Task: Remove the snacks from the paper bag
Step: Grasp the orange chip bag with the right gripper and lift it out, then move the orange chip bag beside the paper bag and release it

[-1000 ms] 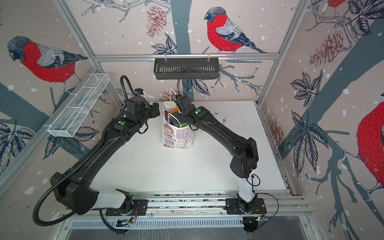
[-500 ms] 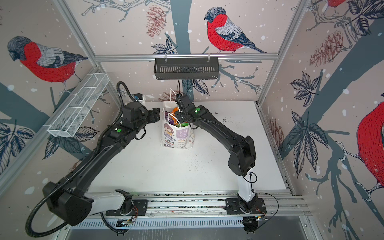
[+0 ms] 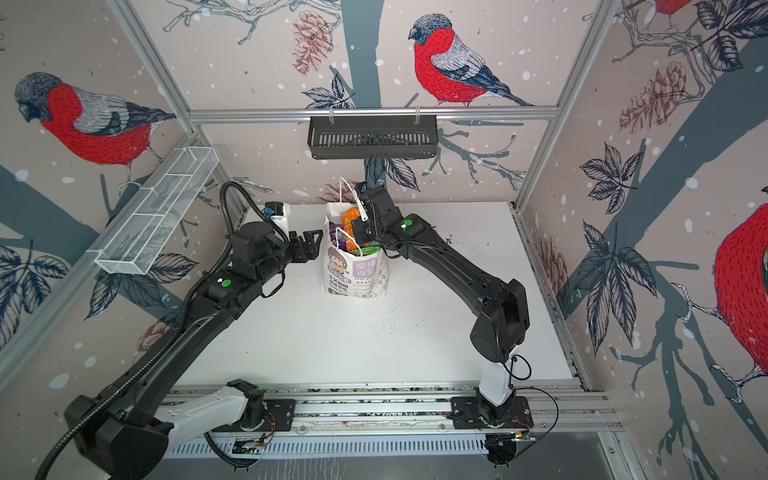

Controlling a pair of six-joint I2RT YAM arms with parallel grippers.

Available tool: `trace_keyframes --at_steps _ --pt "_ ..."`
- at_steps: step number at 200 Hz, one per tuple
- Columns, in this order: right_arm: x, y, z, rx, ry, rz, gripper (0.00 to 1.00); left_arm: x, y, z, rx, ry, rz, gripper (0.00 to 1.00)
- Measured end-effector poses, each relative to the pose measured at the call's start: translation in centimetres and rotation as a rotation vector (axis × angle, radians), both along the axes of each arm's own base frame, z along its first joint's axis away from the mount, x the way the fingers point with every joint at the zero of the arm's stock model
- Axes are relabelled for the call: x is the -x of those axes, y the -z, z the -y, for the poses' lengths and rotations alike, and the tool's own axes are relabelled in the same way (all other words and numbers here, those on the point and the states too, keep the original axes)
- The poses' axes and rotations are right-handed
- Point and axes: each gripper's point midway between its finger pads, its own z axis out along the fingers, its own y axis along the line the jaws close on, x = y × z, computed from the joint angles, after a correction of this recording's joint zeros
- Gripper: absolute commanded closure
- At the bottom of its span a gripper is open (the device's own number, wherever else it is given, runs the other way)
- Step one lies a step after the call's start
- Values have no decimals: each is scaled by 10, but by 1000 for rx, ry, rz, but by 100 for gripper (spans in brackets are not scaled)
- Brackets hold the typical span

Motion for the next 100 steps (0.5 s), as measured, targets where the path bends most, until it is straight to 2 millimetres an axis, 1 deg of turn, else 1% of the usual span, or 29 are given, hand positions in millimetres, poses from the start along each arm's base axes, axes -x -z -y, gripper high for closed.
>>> trace_keyframes --at_steps 19,29,57,79,100 --pt "2 -9 3 -21 -3 15 92 0 -4 4 12 20 11 16" --pt "4 -17 3 -40 -9 30 94 1 -4 6 12 36 12 15" --pt "10 -41 10 -92 -6 87 96 1 -4 7 13 41 13 15" --pt "11 -60 22 -120 23 136 96 -1 -4 8 5 43 16 15" --pt "10 -81 38 -147 68 192 96 -6 2 9 -2 40 -4 15"
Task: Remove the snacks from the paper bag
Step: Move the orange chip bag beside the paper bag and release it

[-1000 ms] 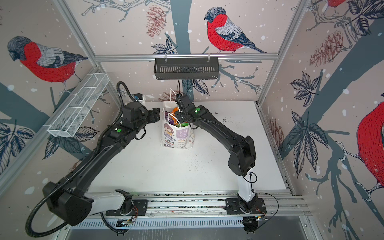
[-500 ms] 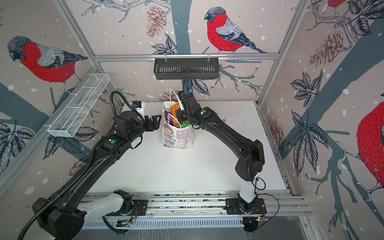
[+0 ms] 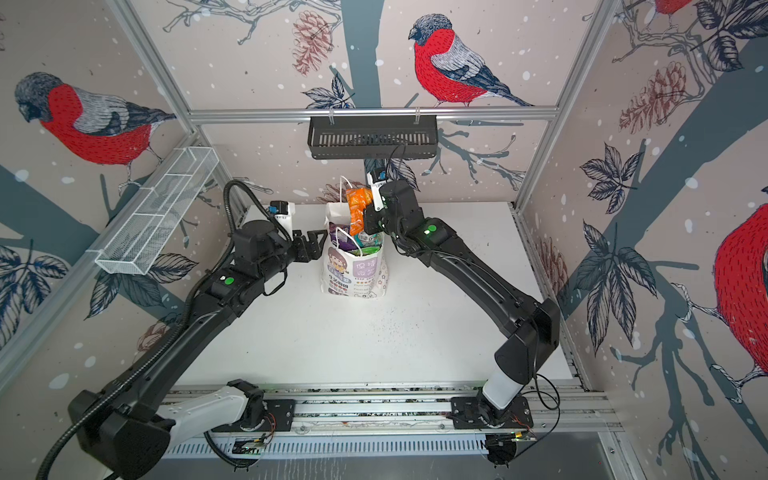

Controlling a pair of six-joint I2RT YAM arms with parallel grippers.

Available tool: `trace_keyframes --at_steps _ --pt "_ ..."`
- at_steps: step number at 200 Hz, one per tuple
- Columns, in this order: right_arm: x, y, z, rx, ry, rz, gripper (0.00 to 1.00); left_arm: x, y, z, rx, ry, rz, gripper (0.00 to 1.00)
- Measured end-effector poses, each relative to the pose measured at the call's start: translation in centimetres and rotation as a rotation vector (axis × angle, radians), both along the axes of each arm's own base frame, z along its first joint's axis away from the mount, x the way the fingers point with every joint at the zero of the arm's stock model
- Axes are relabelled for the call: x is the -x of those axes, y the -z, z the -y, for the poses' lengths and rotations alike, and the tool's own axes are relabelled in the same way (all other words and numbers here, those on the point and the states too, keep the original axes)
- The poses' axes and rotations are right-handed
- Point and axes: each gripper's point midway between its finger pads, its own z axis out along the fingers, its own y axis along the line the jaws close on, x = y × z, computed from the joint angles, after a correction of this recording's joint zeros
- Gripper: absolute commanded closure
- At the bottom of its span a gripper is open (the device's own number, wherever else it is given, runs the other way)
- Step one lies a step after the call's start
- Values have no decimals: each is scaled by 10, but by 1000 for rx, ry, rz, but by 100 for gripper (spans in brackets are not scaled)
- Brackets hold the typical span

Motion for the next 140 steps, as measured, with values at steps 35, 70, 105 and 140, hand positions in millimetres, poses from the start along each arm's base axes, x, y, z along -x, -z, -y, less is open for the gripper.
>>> trace_keyframes --at_steps 35,70,105,140 --pt "-1 -24 35 -27 111 74 96 -12 -8 1 3 -27 -12 15" --pt "-25 -11 103 0 306 70 96 -22 -12 1 -15 -52 -36 15" --pt "-42 45 169 58 486 -35 96 -35 -7 6 -40 -53 -86 14" --pt "-46 99 192 95 541 -131 90 -50 -2 13 -67 -50 -141 14"
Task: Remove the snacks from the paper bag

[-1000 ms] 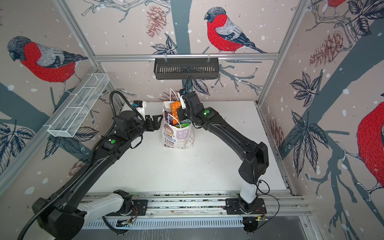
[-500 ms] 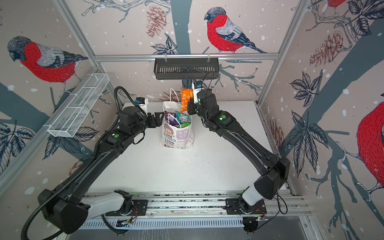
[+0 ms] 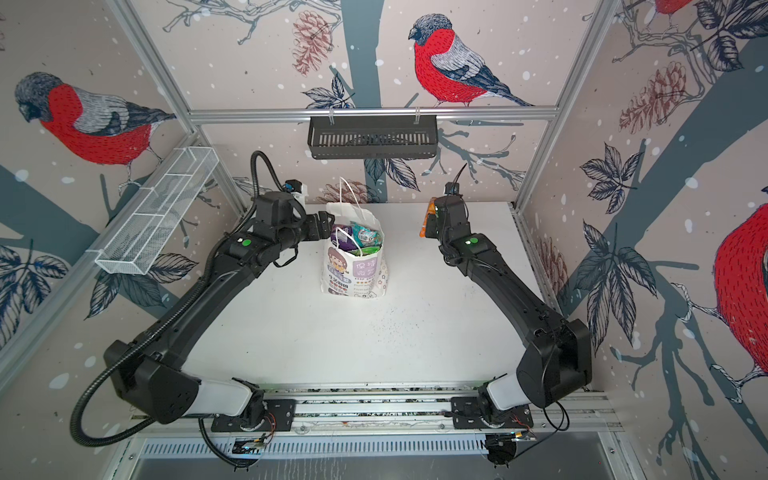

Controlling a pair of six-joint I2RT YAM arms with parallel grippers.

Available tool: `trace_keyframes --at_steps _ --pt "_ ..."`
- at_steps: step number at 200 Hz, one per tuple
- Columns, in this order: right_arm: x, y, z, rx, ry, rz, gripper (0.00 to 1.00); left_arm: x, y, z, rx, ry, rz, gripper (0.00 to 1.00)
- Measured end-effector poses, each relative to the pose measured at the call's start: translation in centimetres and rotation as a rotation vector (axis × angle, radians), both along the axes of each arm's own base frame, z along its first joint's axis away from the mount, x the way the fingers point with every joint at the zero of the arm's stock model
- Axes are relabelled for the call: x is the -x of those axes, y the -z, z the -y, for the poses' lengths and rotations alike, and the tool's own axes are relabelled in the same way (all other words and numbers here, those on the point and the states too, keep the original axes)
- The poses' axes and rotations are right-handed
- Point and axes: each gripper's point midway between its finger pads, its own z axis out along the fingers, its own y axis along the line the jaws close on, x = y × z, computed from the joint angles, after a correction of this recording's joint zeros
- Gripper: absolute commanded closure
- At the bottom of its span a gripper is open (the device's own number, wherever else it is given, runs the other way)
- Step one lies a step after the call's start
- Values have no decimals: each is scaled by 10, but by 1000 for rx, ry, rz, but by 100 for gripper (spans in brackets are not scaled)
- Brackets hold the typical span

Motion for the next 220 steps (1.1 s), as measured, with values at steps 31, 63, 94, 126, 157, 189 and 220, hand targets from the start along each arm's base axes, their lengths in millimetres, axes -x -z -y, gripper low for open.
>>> trace_keyframes --at_steps 31,63,94,126,157,189,220 --pt "-7 42 4 -11 2 -92 82 -9 7 4 -21 3 -47 14" --pt "-15 76 6 -12 -5 -180 22 -14 21 7 -48 10 -102 14" --pt "-11 84 9 -18 -12 -206 9 -17 34 6 -90 14 -159 18" --pt "-4 80 8 -32 -29 -198 0 -36 43 10 -138 24 -202 34" --pt "1 70 7 -38 -36 -175 0 -51 70 8 -210 -2 -298 41" --pt "8 65 6 -43 -48 -164 0 -65 86 7 -272 -16 -362 73" --pt "11 64 7 -41 -50 -161 0 -70 95 9 -298 -4 -399 100"
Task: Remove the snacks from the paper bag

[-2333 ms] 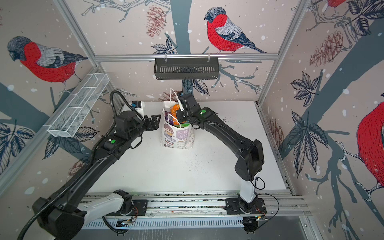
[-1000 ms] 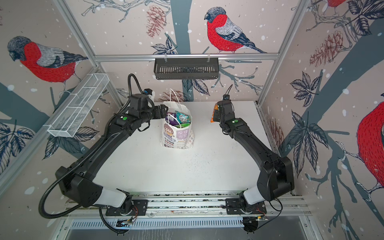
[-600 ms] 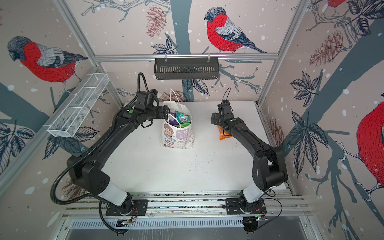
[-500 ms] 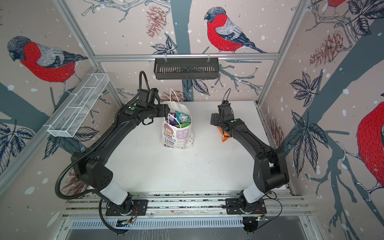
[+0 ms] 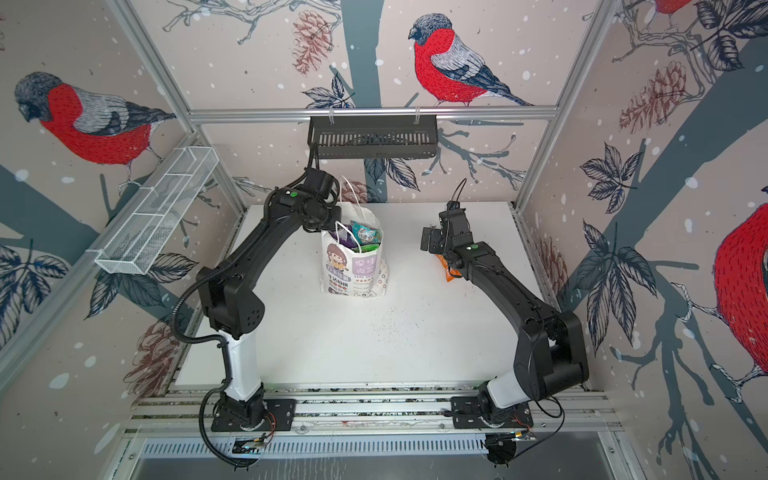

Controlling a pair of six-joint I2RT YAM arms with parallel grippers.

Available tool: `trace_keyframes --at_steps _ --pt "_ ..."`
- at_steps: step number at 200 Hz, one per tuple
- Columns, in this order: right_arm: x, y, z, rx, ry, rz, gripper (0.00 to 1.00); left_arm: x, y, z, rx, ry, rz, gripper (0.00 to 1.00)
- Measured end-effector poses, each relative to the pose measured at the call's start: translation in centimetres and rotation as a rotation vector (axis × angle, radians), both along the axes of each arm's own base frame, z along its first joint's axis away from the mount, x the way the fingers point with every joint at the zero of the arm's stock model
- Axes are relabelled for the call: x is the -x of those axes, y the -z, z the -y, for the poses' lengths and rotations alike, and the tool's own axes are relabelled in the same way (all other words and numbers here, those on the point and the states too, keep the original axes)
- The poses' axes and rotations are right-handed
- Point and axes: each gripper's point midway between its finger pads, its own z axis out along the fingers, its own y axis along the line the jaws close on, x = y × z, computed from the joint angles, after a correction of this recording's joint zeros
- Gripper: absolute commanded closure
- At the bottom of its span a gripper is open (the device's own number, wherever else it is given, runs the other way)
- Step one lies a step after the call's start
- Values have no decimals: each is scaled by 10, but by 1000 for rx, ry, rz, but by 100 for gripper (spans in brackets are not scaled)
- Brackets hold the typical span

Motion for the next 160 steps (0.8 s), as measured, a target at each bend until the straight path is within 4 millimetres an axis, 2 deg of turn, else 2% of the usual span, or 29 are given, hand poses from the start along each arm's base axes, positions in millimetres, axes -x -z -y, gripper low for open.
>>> trace_keyframes --at_steps 48,79,114,160 --pt "2 -2 1 -3 0 9 0 2 -2 -2 -26 -8 4 100" --pt "0 -3 0 -7 -1 19 0 8 -12 -15 -62 -41 51 100" --pt "1 -3 -5 -25 -22 23 0 0 -28 -25 -72 -71 135 100" --pt "4 -10 -8 -44 -38 47 0 -17 -47 -24 -49 -88 238 100"
